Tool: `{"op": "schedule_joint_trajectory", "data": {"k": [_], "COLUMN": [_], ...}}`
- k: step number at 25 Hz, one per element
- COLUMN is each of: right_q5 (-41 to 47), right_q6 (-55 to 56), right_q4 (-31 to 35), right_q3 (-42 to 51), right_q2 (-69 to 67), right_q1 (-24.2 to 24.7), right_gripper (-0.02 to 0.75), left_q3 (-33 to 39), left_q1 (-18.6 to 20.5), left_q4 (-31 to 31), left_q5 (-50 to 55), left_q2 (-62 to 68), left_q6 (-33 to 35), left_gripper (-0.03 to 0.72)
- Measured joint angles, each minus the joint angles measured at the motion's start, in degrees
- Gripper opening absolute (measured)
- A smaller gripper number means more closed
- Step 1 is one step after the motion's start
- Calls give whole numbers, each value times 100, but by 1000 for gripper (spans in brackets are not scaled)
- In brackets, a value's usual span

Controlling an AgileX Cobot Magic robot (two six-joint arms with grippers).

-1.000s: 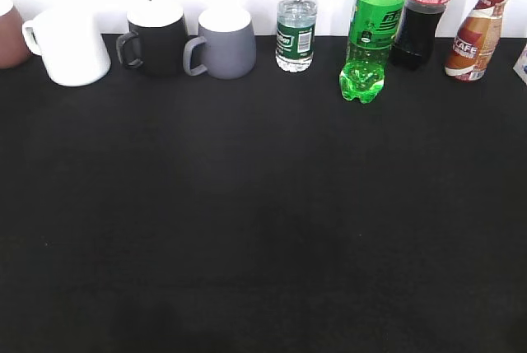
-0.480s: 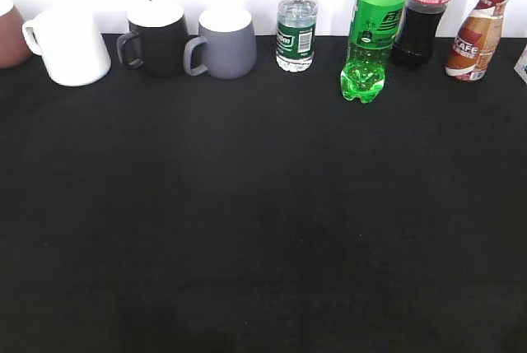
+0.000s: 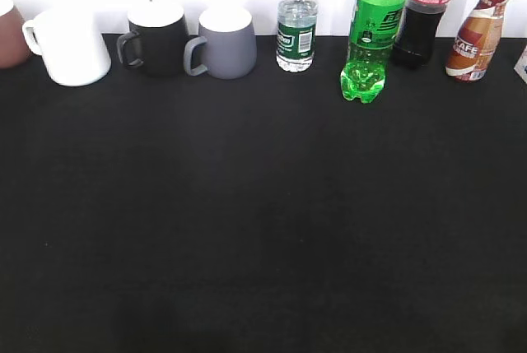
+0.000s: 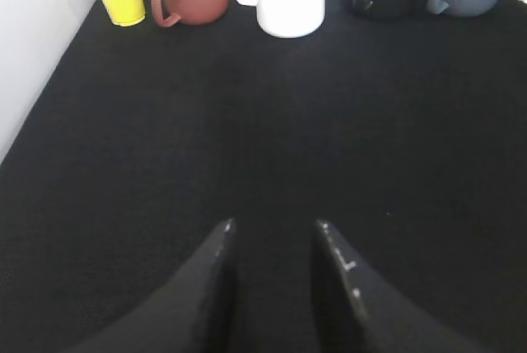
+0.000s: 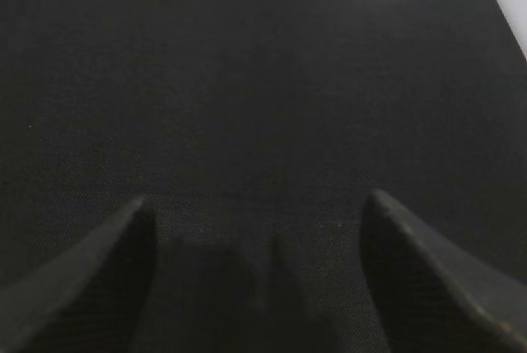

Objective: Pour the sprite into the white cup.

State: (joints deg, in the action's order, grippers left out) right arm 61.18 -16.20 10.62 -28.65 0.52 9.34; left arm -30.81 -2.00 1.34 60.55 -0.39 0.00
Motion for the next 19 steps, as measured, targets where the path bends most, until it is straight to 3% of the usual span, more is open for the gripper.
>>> {"op": "schedule_joint_trajectory", "data": {"k": [19], "right_q5": [0], "right_q6": [0], "right_q4": [0], "right_q3": [0], "right_q2": [0], "right_q1": [0], "right_gripper": [577], "left_q3": [0], "left_q1": [0], "left_q4": [0], "left_q5": [0], "left_q2": [0], "left_q6": [0], "left_gripper": [239]}}
